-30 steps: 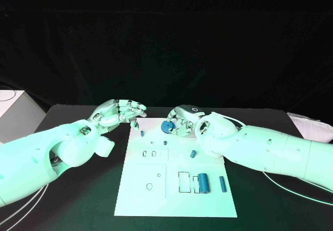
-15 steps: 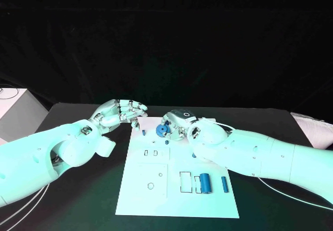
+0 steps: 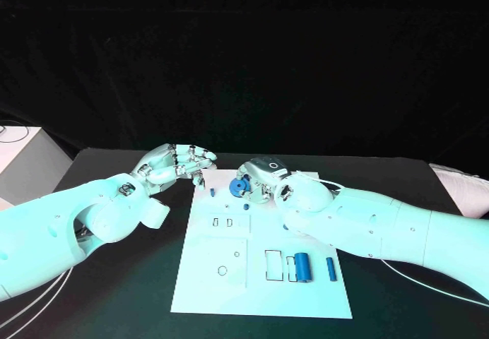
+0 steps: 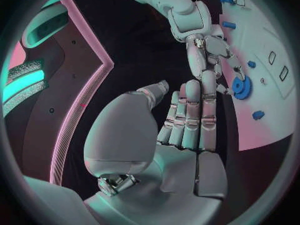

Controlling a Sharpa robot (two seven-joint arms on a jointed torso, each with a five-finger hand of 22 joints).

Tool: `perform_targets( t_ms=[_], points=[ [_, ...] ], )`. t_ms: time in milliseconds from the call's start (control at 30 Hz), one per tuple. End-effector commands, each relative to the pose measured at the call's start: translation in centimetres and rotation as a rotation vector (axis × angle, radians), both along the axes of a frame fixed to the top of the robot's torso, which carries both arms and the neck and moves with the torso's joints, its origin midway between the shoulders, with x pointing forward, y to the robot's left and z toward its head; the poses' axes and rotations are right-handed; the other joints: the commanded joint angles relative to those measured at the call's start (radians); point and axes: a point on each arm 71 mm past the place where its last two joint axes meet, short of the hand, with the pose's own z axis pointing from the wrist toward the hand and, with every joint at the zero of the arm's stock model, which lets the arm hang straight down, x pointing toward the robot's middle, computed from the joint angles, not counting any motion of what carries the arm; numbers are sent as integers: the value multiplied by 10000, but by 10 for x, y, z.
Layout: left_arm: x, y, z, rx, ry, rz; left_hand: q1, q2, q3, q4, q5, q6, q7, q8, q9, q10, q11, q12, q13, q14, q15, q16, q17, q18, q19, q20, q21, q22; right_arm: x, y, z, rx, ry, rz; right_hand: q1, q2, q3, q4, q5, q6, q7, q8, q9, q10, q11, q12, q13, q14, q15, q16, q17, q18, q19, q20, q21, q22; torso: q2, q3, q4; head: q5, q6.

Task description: Assemble the parts on the task board

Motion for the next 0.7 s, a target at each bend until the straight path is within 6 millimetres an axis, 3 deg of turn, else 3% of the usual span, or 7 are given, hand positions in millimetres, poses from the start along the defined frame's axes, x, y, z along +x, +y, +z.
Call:
perform_targets(
  t_ms=[33,700],
  points=[
    [-1,-2,1,-40,-21,-193,-57,18,55,6,37,-54,130,-48,12,-60,-33,-34,-14,22,-8,-16,14,145,-65,-28,51,11,1,-2,0,-131,-280,-132,87,-7,48,-43,0,140,-114,20,4,996,-66,-12,2581,887,-78,-2,2055,-103,707,-74,70,1874,-11,-4,-12,18,-15],
    [-2,0,1,-11,6,-197,-51,8,72,-22,36,-55,133,-45,24,-59,-30,-33,-12,23,-9,-27,17,146,-79,-28,74,23,2,-8,-1,-376,-276,-300,93,-41,83,-82,-19,141,-110,17,0,993,-61,-15,2577,886,-82,-4,2049,-108,715,-76,85,1893,-12,-2,-21,7,-37]
  ],
)
